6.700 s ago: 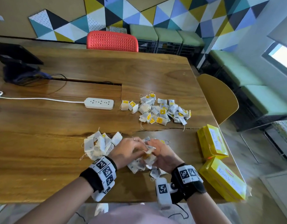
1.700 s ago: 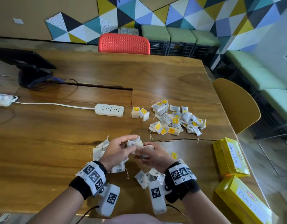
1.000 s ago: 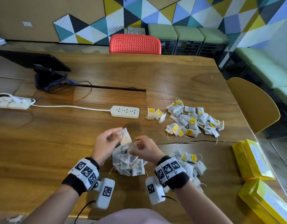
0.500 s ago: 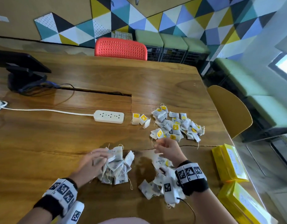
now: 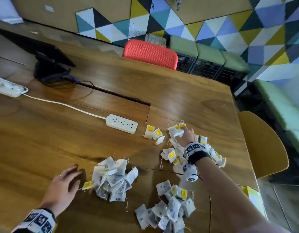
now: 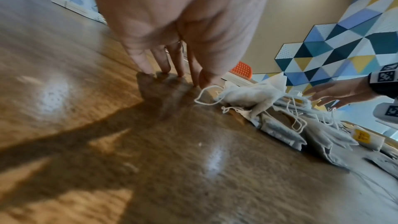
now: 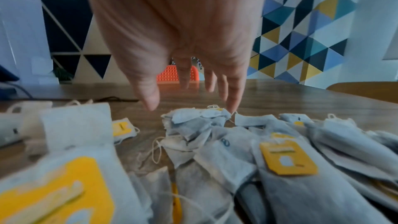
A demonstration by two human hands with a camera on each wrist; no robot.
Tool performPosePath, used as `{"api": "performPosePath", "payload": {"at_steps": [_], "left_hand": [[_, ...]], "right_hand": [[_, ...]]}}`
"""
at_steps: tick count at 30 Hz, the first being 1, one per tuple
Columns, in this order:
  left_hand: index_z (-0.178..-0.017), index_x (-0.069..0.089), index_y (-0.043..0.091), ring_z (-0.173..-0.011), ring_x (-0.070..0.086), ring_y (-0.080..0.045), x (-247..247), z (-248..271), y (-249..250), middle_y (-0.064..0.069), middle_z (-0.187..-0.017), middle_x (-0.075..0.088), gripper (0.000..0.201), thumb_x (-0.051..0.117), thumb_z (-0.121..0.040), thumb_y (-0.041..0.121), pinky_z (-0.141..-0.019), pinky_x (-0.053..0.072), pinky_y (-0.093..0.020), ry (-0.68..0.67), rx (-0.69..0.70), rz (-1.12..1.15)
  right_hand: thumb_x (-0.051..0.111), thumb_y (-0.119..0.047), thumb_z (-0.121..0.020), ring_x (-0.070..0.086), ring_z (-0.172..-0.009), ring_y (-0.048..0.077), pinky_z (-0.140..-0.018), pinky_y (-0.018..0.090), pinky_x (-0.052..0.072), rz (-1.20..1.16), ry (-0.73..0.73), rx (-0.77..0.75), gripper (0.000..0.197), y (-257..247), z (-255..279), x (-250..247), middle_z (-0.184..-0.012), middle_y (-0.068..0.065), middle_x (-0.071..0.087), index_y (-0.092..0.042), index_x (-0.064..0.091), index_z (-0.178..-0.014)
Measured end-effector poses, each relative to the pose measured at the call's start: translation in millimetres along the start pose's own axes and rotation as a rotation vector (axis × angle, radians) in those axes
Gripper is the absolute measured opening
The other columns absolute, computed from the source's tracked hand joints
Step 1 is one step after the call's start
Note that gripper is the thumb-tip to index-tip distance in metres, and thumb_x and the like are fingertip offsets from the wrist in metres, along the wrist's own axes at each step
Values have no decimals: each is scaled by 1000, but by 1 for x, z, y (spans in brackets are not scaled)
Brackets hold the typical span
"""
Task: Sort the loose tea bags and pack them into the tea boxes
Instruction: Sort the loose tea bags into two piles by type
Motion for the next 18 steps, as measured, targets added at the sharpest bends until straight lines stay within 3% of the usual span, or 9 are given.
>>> {"api": "performPosePath", "payload": {"at_steps": [3, 6, 8, 10, 12, 14, 18], "left_hand": [[-114, 69, 17, -112, 56, -31, -1, 0, 1, -2, -134, 54, 32, 71, -82, 12, -99, 45, -47, -21, -38, 6], [-115, 68, 19, -117, 52, -30, -1, 2, 3, 0, -137, 51, 33, 70, -82, 11, -103, 42, -46, -34, -61, 24], [-115, 68, 19, -118, 51, -30, -2, 4, 5, 1, -138, 50, 33, 70, -82, 11, -103, 41, -46, -35, -64, 28], [-115, 67, 20, -119, 51, -29, -2, 4, 4, 2, -139, 49, 33, 70, -83, 11, -104, 41, -45, -48, -74, 26], [-115, 67, 20, -119, 51, -29, -1, 4, 4, 2, -139, 49, 34, 70, -82, 11, -103, 42, -46, -51, -83, 29], [-114, 67, 20, -119, 51, -30, -1, 4, 5, 1, -139, 49, 34, 71, -81, 11, -102, 42, -46, -45, -96, 35], [-109, 69, 20, -118, 51, -32, -2, 4, 6, -1, -137, 50, 32, 72, -80, 8, -102, 42, -48, -41, -104, 50]], "right_hand": [[68, -33, -83, 38, -131, 39, -104, 43, 39, 64, 3, -103, 66, -10, -20, 14, -148, 17, 25, -23, 38, -142], [72, -38, -80, 17, -139, 45, -107, 54, 33, 149, 0, -98, 71, -15, -37, 26, -155, 13, 9, -31, 36, -140], [71, -36, -81, 12, -143, 45, -108, 54, 31, 241, -130, -87, 78, -13, -48, 42, -158, 11, 5, -37, 27, -145], [66, -29, -86, 19, -142, 41, -106, 51, 35, 343, -234, -87, 80, -8, -54, 56, -158, 14, 14, -39, 18, -149], [60, -14, -88, 33, -133, 42, -105, 50, 35, 347, -140, -74, 64, -5, -52, 53, -148, 18, 29, -37, 35, -142], [53, 1, -88, 39, -125, 41, -103, 45, 36, 311, -41, -40, 49, 0, -50, 47, -140, 15, 34, -27, 53, -128], [54, 7, -83, 48, -123, 34, -95, 36, 44, 136, -3, -6, 40, 15, -40, 22, -131, 16, 51, -16, 66, -114]]}}
Point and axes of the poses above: each hand's wrist, its own z-axis away from the middle knuckle, its own x-axis out of the palm, y = z × x, the point moved 7 cm from there along -z, towards the middle knuckle
